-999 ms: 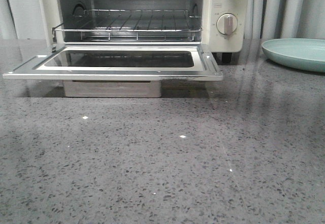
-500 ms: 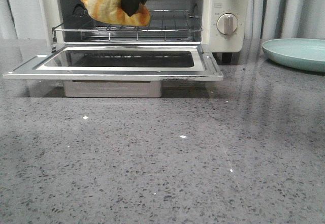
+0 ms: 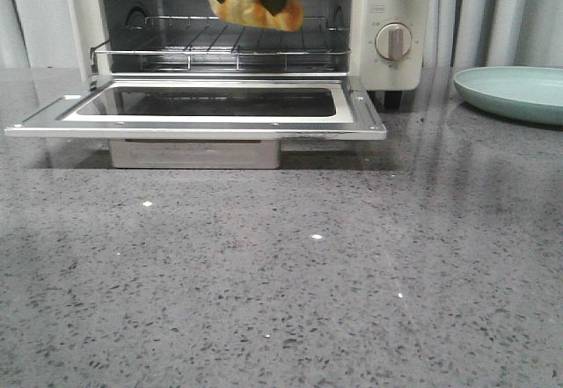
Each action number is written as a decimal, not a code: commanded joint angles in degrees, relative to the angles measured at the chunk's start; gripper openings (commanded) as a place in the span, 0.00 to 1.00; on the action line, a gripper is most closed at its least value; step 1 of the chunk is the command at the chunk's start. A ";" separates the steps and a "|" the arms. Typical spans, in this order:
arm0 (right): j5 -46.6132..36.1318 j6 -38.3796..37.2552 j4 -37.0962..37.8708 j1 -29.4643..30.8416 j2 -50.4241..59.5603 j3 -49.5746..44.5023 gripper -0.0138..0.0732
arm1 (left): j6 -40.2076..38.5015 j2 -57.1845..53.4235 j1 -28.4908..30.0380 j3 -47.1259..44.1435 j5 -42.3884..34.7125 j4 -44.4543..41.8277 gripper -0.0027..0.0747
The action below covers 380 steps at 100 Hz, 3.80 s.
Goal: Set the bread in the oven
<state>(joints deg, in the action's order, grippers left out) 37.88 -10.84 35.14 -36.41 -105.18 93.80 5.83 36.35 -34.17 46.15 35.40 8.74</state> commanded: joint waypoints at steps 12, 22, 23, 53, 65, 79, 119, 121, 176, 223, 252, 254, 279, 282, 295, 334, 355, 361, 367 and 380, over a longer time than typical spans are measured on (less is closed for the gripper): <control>-7.06 -0.35 2.52 0.47 1.49 2.10 0.08 | -0.01 -0.07 -0.09 1.54 -4.17 1.08 0.01; -8.36 -0.35 2.64 0.47 1.00 2.10 0.08 | -0.01 -0.07 -0.09 1.54 -4.17 1.08 0.01; -8.36 -0.35 2.75 0.47 1.00 2.10 0.08 | -0.01 -0.07 -0.09 1.54 -4.17 1.08 0.01; -8.23 -0.61 2.95 0.82 0.76 2.10 0.57 | -0.01 -0.07 -0.09 1.54 -4.17 1.19 0.01; -7.08 -0.61 2.95 0.82 0.76 2.10 0.77 | -0.01 -0.07 -0.09 1.54 -4.17 1.19 0.01; -5.08 -0.61 2.85 0.82 1.55 2.10 0.76 | -0.01 -0.07 -0.09 1.54 -4.17 1.19 0.01; 1.34 -1.06 -2.31 -4.24 10.68 -0.60 0.43 | -1.04 -7.25 0.15 1.36 -8.13 -8.01 0.01; 1.34 -1.06 -2.31 -4.77 11.48 -1.51 0.38 | -1.46 -7.90 0.25 1.23 -8.13 -8.74 0.01; -11.12 -7.07 -1.06 -9.52 61.87 -45.10 0.10 | -10.91 -28.50 0.25 -17.28 -8.87 -19.97 0.01; -3.16 -7.07 2.44 -9.52 88.70 -54.36 0.10 | -10.91 -29.42 0.15 -19.72 -8.99 -18.87 0.01; -1.84 -7.07 2.44 -9.52 89.07 -54.48 0.10 | -10.91 -29.42 0.15 -19.72 -8.99 -18.87 0.01; -1.84 -7.07 2.44 -9.52 89.07 -54.48 0.10 | -10.91 -29.42 0.15 -19.72 -8.99 -18.87 0.01; -1.84 -7.07 2.44 -9.52 89.07 -54.48 0.10 | -10.91 -29.42 0.15 -19.72 -8.99 -18.87 0.01; -1.84 -7.07 2.44 -9.52 89.07 -54.48 0.10 | -10.91 -29.42 0.15 -19.72 -8.99 -18.87 0.01; -1.84 -7.07 2.44 -9.52 89.07 -54.48 0.10 | -10.91 -29.42 0.15 -19.72 -9.17 -18.87 0.01; -1.84 -7.07 2.44 -9.52 89.07 -54.48 0.10 | -6.78 -32.34 2.05 -26.61 -19.26 -17.68 0.01; -1.84 -7.07 2.44 -9.52 89.07 -54.48 0.10 | 1.44 -33.04 11.54 -35.88 -37.31 -6.57 0.01; -1.84 -7.07 2.44 -9.52 89.07 -54.48 0.10 | 0.34 -33.04 15.03 -38.37 -37.93 -5.10 0.01; -1.84 -7.07 2.44 -9.52 89.07 -54.48 0.10 | -1.82 -33.04 18.93 -40.27 -37.93 -5.10 0.01; -1.84 -7.07 2.44 -9.52 89.07 -54.48 0.10 | -3.45 -33.62 25.04 -43.57 -37.93 -4.98 0.01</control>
<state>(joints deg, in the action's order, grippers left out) 39.55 -18.03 35.21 -46.07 -15.64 37.92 3.89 2.59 -12.01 2.49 2.65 2.88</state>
